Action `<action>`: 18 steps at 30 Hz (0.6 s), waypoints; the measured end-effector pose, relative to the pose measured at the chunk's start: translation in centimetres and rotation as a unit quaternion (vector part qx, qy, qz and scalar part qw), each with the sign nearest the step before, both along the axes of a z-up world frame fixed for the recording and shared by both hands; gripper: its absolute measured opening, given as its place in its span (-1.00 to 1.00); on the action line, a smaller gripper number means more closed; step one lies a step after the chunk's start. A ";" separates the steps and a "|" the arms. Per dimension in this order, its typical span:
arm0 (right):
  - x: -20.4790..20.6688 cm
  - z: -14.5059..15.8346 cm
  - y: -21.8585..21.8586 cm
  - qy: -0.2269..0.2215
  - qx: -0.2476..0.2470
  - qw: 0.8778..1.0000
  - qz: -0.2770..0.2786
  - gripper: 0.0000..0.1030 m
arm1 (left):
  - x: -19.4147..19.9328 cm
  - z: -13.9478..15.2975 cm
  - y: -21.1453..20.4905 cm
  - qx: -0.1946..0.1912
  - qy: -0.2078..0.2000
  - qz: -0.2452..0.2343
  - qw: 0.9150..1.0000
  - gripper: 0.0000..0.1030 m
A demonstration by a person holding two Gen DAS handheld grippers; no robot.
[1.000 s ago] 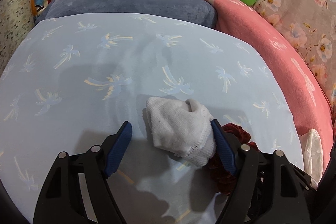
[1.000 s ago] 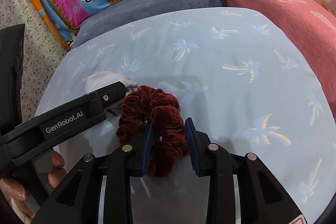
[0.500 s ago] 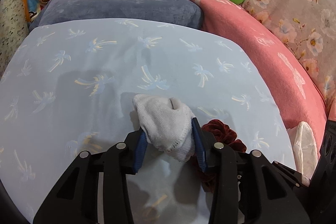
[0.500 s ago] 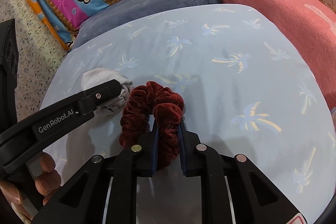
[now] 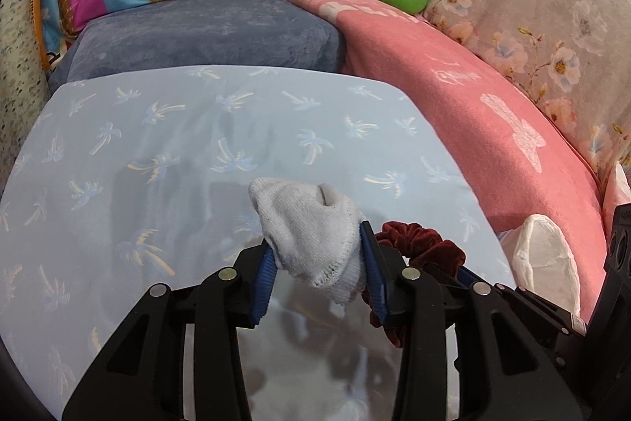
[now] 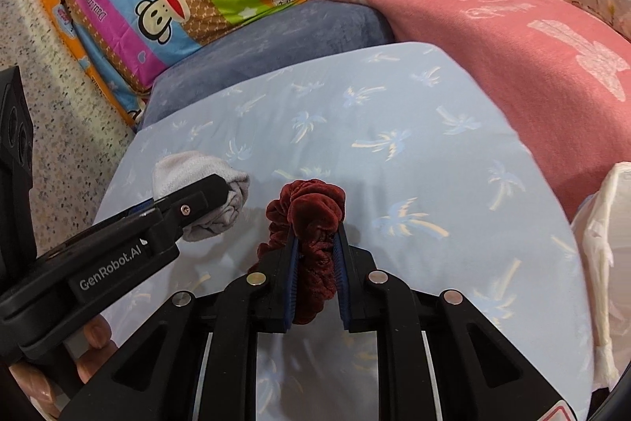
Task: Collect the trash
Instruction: 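Carry the white sock and red scrunchie over the white bin with both grippers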
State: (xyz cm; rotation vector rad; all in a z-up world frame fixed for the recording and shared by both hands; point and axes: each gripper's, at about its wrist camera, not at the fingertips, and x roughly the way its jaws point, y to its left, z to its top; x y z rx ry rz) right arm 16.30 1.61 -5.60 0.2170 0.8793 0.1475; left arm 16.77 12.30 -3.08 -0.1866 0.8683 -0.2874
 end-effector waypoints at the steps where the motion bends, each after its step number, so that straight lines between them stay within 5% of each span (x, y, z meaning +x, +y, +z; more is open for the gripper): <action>1: -0.4 0.4 -0.4 -0.004 0.001 1.000 -0.003 -0.70 | -0.3 0.3 -0.3 0.001 -0.003 -0.002 1.000 -0.25; 18: -5.7 5.2 -7.2 -0.056 0.012 0.997 -0.048 -0.70 | -4.3 3.9 -6.2 0.018 -0.045 -0.046 0.998 -0.25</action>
